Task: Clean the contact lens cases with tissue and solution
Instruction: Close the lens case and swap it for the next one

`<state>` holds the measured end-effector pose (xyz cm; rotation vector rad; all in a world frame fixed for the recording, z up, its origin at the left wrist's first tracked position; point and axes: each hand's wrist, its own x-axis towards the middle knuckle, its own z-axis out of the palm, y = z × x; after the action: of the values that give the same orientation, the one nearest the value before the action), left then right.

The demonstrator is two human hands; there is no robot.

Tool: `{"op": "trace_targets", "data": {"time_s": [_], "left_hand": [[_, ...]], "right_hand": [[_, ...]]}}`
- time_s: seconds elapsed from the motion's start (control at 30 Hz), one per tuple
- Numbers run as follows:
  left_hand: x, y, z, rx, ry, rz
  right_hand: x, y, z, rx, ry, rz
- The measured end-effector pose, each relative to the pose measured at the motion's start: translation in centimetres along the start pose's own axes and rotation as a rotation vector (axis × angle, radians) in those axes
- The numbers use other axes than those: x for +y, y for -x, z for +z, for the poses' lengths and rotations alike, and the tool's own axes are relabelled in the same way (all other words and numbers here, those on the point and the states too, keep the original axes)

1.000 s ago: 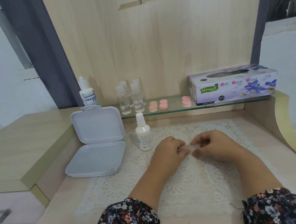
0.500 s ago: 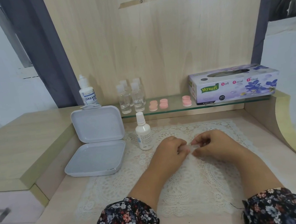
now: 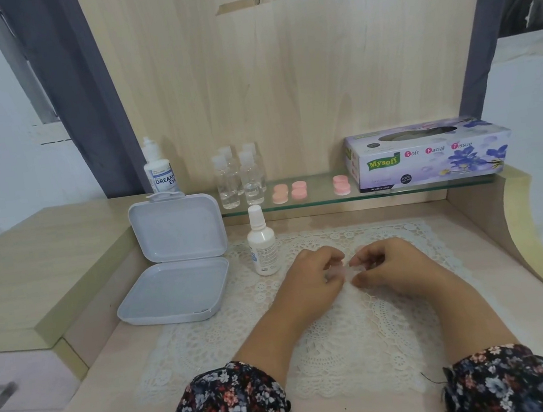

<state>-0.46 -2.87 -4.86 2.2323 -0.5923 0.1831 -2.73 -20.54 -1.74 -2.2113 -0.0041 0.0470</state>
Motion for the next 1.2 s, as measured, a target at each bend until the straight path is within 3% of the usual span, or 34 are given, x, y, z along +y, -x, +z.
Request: {"op": "trace_targets", "data": {"time_s": [1.2], "left_hand": [[-0.26, -0.16, -0.04, -0.06, 0.061, -0.072]], "right_hand": [[0.05, -0.18, 0.02, -0.009, 0.004, 0.003]]}}
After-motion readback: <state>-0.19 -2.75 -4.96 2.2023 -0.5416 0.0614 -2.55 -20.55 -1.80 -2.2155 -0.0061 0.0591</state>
